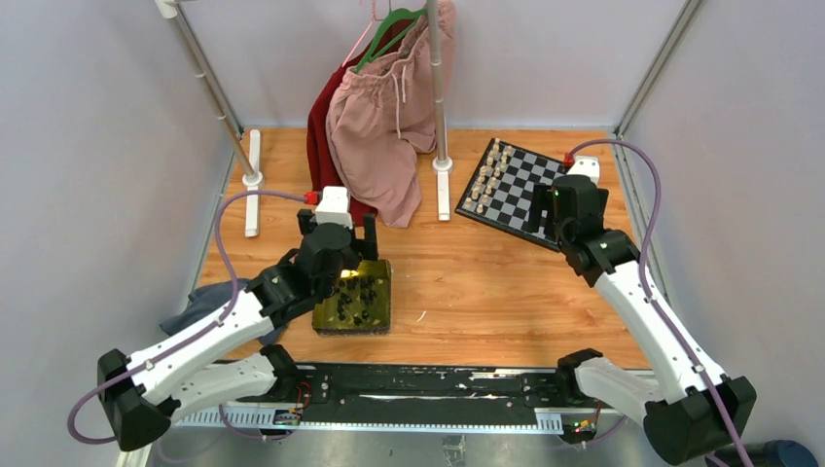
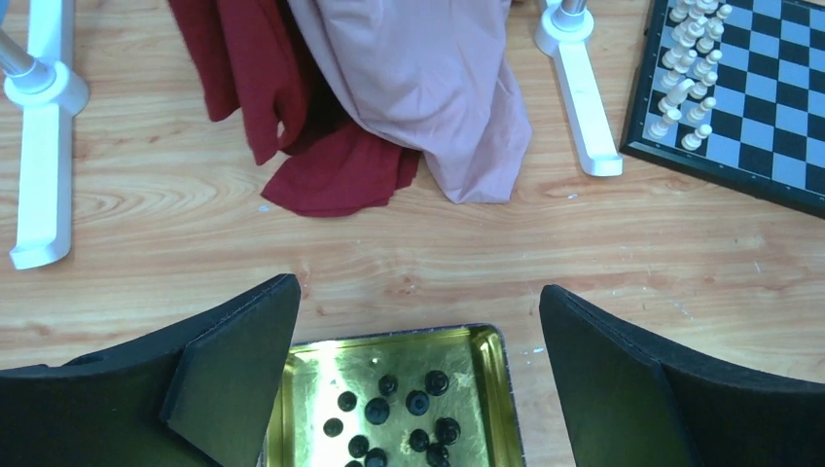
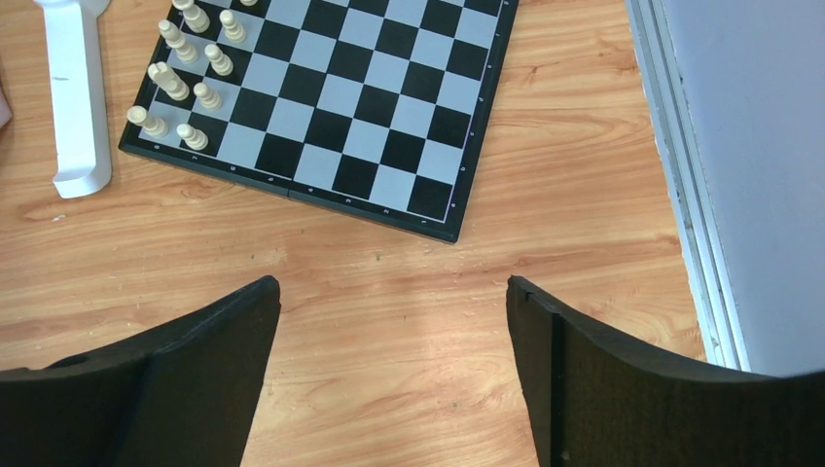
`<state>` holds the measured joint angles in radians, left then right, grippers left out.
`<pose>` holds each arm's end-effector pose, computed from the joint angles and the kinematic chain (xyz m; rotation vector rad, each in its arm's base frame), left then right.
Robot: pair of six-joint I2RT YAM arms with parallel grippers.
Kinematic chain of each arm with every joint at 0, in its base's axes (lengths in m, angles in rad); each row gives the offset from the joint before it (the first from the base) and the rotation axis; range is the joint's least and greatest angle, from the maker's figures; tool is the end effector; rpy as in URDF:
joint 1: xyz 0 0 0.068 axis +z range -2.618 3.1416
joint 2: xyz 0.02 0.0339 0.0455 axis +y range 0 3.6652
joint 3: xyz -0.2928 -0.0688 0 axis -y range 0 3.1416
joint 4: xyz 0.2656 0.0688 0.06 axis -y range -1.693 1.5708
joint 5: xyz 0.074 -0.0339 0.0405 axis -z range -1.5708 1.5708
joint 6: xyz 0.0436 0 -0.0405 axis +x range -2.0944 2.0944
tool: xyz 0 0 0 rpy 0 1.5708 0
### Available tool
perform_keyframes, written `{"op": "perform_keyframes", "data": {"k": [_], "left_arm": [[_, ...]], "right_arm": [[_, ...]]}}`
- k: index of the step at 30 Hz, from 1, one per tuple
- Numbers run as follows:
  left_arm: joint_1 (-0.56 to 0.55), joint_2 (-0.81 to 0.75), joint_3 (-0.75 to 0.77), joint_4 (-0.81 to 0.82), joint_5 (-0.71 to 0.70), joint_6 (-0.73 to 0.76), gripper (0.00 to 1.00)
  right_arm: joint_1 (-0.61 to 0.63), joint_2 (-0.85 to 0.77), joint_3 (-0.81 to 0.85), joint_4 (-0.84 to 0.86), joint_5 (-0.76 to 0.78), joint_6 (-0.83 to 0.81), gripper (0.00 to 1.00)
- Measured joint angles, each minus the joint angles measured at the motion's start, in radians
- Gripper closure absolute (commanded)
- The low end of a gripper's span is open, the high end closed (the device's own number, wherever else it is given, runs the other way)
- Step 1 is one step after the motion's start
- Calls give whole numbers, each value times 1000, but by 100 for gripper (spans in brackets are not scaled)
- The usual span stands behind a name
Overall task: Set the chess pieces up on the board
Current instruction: Move the chessboard to the center of the board.
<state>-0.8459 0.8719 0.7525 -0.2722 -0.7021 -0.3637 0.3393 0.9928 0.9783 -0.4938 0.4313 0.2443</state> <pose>0.1548 -0.1323 0.3246 0.0016 1.8690 -0.1436 0.2189 0.0579 0.3596 0.1632 2.0232 -0.0821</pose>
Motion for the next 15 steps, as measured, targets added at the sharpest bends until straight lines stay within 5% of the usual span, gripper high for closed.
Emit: {"op": "perform_keyframes", "data": {"k": [15], "left_arm": [[6,254,202,43,86,31,0]], "right_arm": [[-193,532,356,97,-164,-4,16]]}}
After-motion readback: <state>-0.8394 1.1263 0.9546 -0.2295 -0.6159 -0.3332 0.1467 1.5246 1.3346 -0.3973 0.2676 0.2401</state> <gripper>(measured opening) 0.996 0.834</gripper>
